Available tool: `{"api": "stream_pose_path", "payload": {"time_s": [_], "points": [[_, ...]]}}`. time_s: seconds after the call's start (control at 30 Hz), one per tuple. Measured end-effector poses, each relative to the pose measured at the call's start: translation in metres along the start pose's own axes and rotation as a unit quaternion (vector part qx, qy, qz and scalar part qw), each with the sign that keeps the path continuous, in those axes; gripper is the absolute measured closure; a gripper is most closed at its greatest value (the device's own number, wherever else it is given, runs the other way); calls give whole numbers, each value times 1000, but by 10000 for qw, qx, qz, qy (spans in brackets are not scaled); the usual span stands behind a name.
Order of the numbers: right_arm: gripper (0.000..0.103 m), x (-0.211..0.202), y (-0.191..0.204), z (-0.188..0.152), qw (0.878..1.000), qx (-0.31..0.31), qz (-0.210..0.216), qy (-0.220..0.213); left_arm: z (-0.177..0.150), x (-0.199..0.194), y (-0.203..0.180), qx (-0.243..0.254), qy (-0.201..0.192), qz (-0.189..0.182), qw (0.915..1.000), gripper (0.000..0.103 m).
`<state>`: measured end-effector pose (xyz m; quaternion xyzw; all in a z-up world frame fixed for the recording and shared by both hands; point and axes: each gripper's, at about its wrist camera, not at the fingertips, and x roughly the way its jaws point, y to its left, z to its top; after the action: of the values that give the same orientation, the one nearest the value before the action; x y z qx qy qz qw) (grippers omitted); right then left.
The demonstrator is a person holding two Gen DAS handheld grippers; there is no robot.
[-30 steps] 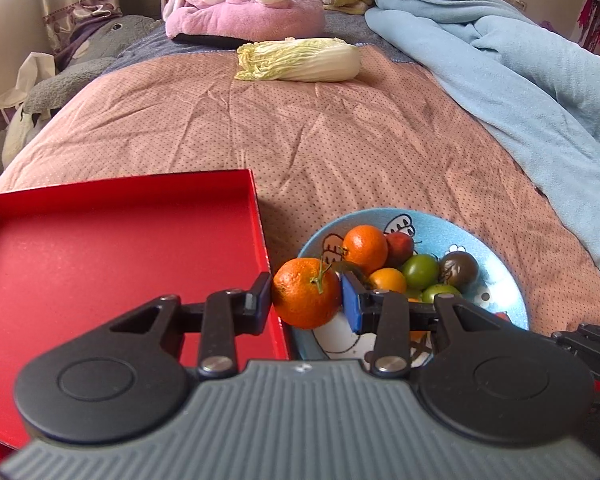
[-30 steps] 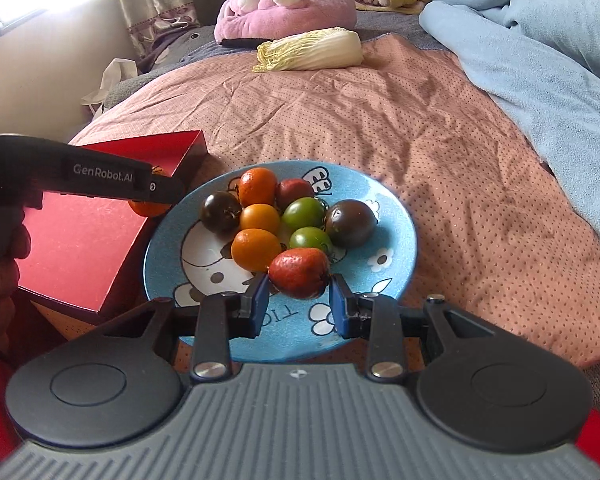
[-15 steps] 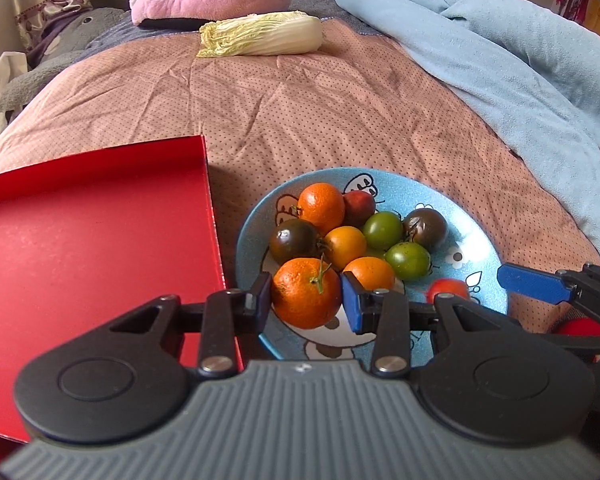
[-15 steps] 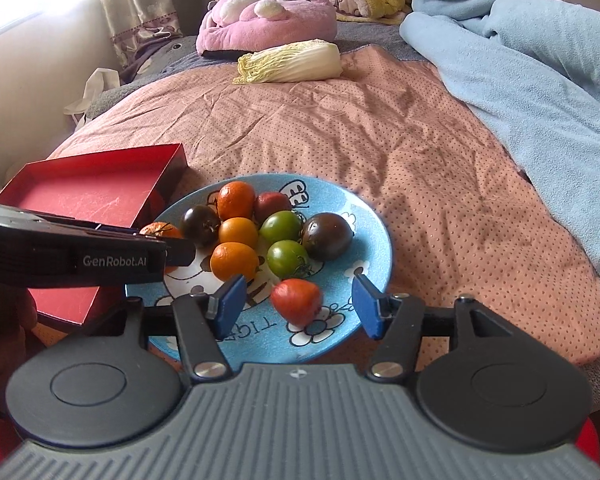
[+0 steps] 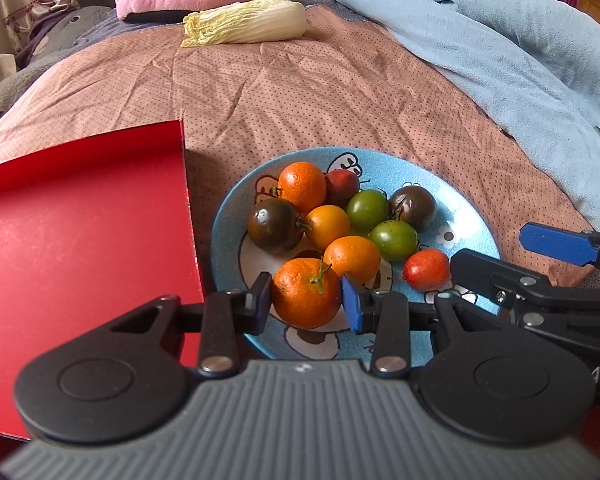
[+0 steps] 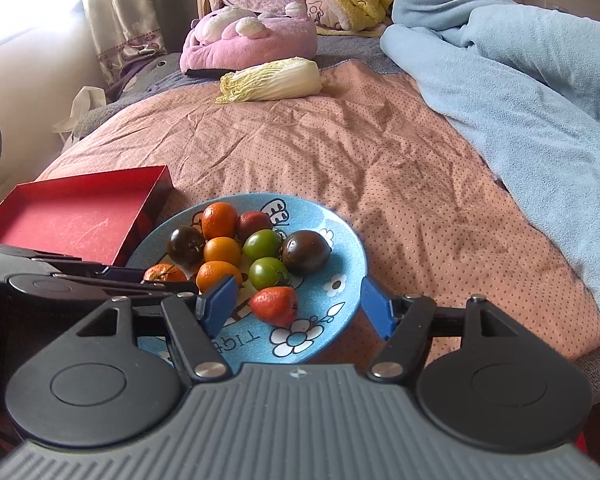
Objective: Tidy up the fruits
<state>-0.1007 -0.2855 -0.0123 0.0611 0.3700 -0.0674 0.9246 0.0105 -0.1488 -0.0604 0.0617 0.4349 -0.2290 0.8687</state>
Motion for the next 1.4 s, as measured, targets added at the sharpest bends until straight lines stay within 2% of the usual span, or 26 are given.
{"api": "stream_pose_path", "payload": {"time_s": [0.13,0.3,0.37,0.5,0.53,0.57,0.63,0.9,0.97,1.0,1.03,1.13,1.4], "points": [[19,-2,-2,2,9999,54,-131,-63,-1,0,0,30,-6,46,10000,62],[2,-9,-11,5,9989,298,-292,-200,-1,2,-2,65,44,0,10000,62],[0,-11,-13,6,9987,353,-290,-218,-1,2,-5,134,41,-29,9999,62],[0,-18,-15,8,9983,439,-263,-268,-3,1,-15,405,-28,-52,9992,61],[0,-19,-15,9,9983,444,-256,-280,-3,0,-18,476,-52,-51,9988,58],[0,-22,-15,11,9982,453,-243,-293,-3,-1,-19,528,-76,-54,9986,52],[0,-27,-15,15,9982,469,-200,-327,-3,-6,-21,596,-199,0,9980,32],[0,-51,-8,22,9985,378,-16,-404,0,-28,-19,794,-274,-157,9963,30],[0,-55,-8,21,9986,372,10,-368,-4,-36,-17,874,-308,-92,9957,30],[0,-56,-9,21,9986,380,11,-354,-7,-42,-17,954,-355,-29,9948,28],[0,-57,-9,20,9987,388,10,-341,-9,-47,-16,1023,-395,34,9940,18],[0,-58,-14,16,9987,442,-14,-244,-19,-65,-10,1175,-591,158,9912,16],[0,-50,-13,4,9991,335,-27,273,-19,-90,19,832,-454,319,9950,16]]}}
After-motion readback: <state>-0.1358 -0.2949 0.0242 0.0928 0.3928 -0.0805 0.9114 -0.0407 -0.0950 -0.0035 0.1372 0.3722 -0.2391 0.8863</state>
